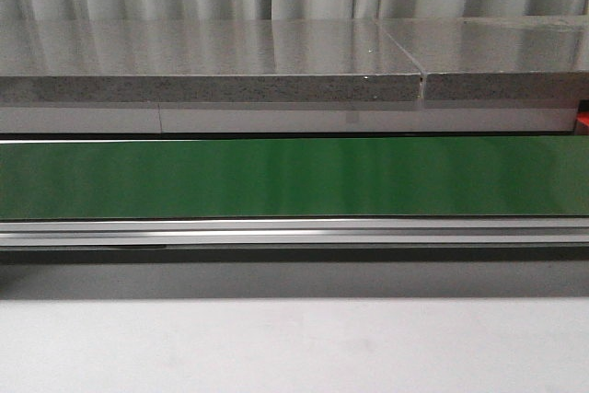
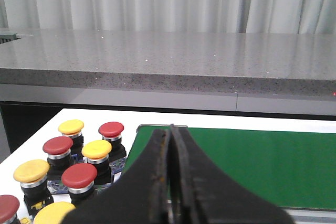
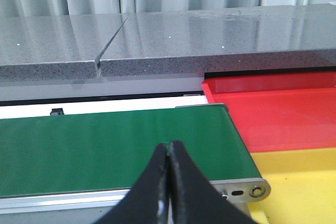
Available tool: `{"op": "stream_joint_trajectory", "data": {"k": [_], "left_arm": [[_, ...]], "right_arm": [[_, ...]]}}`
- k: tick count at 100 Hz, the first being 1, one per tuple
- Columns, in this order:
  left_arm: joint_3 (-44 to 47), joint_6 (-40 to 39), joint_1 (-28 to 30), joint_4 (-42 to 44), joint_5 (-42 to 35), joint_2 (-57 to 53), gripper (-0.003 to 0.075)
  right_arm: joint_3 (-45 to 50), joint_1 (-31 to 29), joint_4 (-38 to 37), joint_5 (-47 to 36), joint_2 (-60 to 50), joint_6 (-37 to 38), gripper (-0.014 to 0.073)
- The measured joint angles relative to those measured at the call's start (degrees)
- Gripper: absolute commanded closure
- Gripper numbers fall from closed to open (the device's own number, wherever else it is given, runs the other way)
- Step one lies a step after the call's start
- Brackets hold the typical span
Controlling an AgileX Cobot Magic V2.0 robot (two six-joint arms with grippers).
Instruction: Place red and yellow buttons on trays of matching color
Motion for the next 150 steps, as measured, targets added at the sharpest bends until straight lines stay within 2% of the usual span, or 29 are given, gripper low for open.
{"op": "stream_joint_trajectory", "data": {"k": [52,88,110,135,150], "left_arm": [[0.0,0.0,0.0,0.0,0.0,0.0,0.0741],[0.0,0.0,0.0,0.0,-4.1,0.0,0.0741],[-2.0,0.0,0.0,0.0,2.1,1.6,0.0741],[-13.5,0.0,0.0,1.9,11.5,14.0,0.0741],[-18.2,0.0,0.0,2.1,14.4,22.1,0.0741]], "right_arm": [[0.0,0.0,0.0,0.0,0.0,0.0,0.0660],[0.0,0.0,0.0,0.0,0.0,0.0,0.0660],[0.0,0.0,0.0,0.0,0.0,0.0,0.0660],[0.0,0.0,0.0,0.0,0.0,0.0,0.0660],[0.0,0.0,0.0,0.0,0.0,0.0,0.0660]]}}
